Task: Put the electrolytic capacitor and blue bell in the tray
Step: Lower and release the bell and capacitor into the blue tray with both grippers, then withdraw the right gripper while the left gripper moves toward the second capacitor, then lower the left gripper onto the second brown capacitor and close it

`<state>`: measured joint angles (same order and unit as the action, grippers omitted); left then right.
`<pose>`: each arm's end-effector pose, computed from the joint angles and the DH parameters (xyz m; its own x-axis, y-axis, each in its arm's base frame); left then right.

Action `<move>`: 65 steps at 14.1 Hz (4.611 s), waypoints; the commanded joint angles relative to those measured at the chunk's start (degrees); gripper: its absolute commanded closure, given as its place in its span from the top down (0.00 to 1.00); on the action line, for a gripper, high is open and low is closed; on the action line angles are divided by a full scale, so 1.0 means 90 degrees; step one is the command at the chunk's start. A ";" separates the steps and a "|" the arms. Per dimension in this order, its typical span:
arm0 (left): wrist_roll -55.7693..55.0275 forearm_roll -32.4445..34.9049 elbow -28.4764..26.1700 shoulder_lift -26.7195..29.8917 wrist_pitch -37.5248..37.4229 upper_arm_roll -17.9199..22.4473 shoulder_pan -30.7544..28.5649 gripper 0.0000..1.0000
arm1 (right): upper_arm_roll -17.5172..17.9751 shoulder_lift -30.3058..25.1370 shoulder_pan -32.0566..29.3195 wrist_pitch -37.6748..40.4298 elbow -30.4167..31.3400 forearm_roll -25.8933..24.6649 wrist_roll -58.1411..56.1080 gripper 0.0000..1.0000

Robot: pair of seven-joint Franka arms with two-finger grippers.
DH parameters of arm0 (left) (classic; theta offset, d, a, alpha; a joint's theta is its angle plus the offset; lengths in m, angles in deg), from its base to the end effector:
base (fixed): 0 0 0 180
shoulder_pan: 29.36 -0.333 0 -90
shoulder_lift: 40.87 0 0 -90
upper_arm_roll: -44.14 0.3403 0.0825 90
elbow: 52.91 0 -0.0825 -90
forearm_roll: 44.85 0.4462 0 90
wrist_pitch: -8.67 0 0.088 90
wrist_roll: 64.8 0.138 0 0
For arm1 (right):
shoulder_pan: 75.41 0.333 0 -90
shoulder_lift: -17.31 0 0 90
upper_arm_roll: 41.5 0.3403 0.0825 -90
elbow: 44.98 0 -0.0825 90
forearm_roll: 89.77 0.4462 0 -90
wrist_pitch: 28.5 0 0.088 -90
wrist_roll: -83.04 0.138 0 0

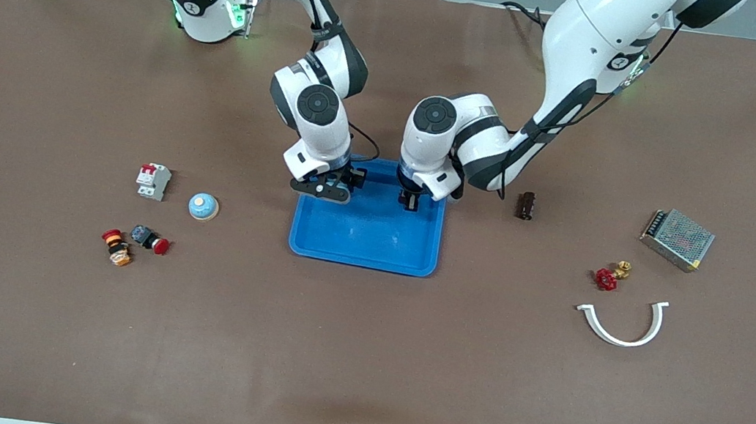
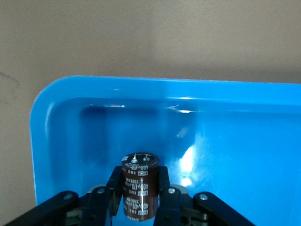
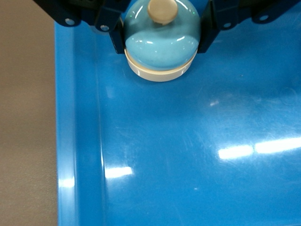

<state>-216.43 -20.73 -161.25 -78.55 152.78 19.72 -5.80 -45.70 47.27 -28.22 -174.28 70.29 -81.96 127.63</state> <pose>0.4640 -0.5071 0.1240 0.0158 0.9989 -0.0452 0.9994 -0.0145 0.0298 0.4781 0.4452 0.1309 0.9914 -0.1294 -0.0216 -0.1302 -0.9908 -0.0368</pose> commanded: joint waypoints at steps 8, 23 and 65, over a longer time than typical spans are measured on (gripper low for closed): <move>0.0070 0.0299 0.0114 0.0142 -0.0124 0.0037 -0.0020 1.00 | -0.0130 -0.0787 0.0001 0.0745 -0.0004 0.0021 -0.0053 1.00; 0.1545 -0.0073 0.0769 0.0593 -0.1472 -0.0773 -0.1172 1.00 | -0.0120 -0.3768 -0.3023 0.3940 -0.0286 -0.1425 -0.3847 1.00; 1.2326 -0.0366 -0.0283 0.1929 -0.1994 -0.2148 -0.4636 1.00 | -0.0081 -0.3104 -0.5292 0.4391 -0.2387 -0.0975 -0.5649 1.00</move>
<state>-107.51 -23.38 -157.55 -64.16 129.25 4.53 -42.10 -46.36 18.90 -75.83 -135.77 50.17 -89.93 76.58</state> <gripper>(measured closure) 0.000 0.000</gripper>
